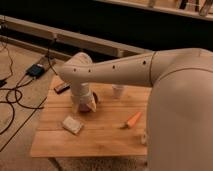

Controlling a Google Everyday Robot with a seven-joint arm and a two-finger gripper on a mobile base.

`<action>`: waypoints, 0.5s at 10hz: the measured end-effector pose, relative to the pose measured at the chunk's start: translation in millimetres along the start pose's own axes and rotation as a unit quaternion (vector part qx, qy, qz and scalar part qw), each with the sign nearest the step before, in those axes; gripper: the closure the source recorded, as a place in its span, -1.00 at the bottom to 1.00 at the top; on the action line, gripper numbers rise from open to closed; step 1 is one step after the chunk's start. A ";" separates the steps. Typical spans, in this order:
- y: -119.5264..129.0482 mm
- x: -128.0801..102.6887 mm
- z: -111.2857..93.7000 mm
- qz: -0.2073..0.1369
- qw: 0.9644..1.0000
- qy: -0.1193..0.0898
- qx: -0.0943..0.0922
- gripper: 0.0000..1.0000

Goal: Place the ceramic cup in the ceramic bowl

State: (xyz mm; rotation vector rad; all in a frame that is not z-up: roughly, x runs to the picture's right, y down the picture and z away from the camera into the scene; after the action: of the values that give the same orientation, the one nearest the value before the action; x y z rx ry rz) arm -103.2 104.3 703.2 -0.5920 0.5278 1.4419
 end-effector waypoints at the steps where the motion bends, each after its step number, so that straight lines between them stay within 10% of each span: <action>1: 0.0 0.0 0.0 0.000 1.000 0.000 0.000 -0.30; 5: -19.8 -16.4 -2.0 0.022 1.000 -0.005 -0.014 -0.30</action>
State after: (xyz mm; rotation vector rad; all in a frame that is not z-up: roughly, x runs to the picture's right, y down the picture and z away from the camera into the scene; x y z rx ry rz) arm -84.4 90.0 713.6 -0.5984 0.5172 1.4954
